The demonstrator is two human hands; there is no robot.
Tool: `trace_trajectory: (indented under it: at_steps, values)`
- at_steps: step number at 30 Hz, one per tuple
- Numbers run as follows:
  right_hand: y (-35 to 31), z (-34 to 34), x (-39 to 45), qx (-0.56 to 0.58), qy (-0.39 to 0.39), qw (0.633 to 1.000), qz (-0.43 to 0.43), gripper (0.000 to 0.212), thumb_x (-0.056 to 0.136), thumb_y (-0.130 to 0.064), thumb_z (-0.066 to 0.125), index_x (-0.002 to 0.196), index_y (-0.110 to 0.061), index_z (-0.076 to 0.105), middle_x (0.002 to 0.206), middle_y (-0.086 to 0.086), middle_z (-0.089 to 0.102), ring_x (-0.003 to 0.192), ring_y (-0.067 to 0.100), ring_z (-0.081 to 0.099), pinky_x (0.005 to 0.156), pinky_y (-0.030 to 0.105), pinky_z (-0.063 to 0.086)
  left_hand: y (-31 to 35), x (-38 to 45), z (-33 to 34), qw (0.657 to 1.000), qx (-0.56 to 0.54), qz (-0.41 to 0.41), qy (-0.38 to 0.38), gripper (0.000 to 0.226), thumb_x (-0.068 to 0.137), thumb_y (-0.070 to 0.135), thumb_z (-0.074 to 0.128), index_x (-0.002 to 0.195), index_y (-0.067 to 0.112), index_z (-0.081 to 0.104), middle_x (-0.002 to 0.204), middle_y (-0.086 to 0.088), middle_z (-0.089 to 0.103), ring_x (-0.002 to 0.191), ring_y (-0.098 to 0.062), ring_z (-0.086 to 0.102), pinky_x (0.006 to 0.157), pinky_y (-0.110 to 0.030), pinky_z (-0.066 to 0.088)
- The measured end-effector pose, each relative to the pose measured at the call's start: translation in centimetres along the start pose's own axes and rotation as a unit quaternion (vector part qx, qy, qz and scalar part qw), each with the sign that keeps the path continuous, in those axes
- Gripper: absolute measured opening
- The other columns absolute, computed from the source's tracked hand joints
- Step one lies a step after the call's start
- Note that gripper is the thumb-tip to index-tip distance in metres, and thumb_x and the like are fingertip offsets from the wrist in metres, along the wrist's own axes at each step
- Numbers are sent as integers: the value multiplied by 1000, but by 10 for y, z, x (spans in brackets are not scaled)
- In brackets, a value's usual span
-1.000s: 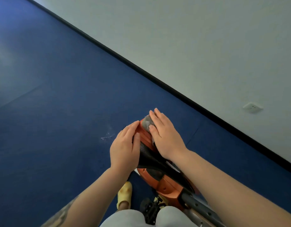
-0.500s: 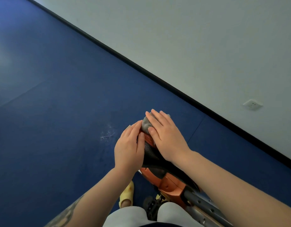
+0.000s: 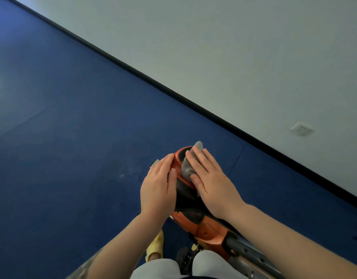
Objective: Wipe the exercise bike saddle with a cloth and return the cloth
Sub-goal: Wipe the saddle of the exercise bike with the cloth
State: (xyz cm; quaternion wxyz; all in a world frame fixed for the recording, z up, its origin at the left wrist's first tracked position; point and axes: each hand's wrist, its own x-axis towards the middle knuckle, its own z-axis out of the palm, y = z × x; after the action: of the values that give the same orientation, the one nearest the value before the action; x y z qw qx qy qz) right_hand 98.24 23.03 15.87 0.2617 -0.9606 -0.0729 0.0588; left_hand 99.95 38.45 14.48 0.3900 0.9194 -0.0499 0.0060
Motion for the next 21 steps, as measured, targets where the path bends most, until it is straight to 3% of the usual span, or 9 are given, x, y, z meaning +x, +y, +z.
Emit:
trace_trajectory:
  at_steps: [3, 5, 7, 9, 14, 18, 21]
  values:
    - [-2, 1, 14, -2, 19, 1000, 14, 49, 101, -36, 27, 149, -35, 16, 158, -16, 8, 145, 5, -1, 112, 16, 8, -1, 2, 0, 1000, 0, -1, -3, 42, 95, 34, 31, 134, 27, 46, 137, 9, 52, 131, -14, 43, 104, -39, 41]
    - [-8, 1, 43, -1, 21, 999, 26, 41, 100, -36, 29, 140, -33, 39, 150, -8, 36, 139, 15, 25, 113, 29, 26, -2, 2, 1, 1000, -9, -5, -2, 39, 97, 30, 35, 134, 26, 47, 135, 9, 53, 129, -13, 43, 104, -36, 40]
    - [-12, -5, 70, 5, -9, 999, 45, 34, 97, -39, 32, 115, -34, 59, 125, -8, 57, 119, 19, 45, 96, 39, 43, -2, 1, 1, 1000, -25, -13, 1, 38, 97, 28, 38, 133, 23, 48, 133, 8, 54, 126, -9, 43, 102, -29, 37]
    - [-5, -8, 81, 29, -46, 997, 50, 32, 93, -42, 32, 104, -35, 61, 113, -11, 59, 109, 17, 48, 88, 43, 46, -1, -1, 0, 999, -35, -10, 2, 37, 97, 27, 39, 131, 21, 49, 131, 8, 54, 123, -6, 43, 100, -23, 34]
    - [21, -7, 57, 127, -7, 992, 13, 35, 91, -43, 31, 118, -42, 53, 126, -17, 53, 118, 13, 46, 101, 38, 39, -3, -2, -1, 999, -47, 6, 11, 33, 96, 26, 40, 127, 23, 51, 126, 10, 54, 119, -5, 44, 97, -22, 36]
    - [-5, -15, 88, 25, -79, 996, 22, 36, 95, -46, 29, 98, -43, 64, 107, -15, 61, 104, 14, 55, 84, 37, 45, -6, -3, 1, 995, -95, 7, 39, 20, 93, 21, 49, 110, 19, 59, 110, 9, 56, 104, -2, 50, 89, -8, 36]
    - [-9, -18, 99, 5, -114, 993, -3, 44, 97, -50, 27, 93, -38, 69, 98, -13, 63, 101, 12, 58, 84, 38, 46, -6, -4, 1, 993, -108, 11, 50, 16, 91, 22, 50, 101, 17, 60, 103, 8, 56, 98, -2, 52, 83, -3, 34]
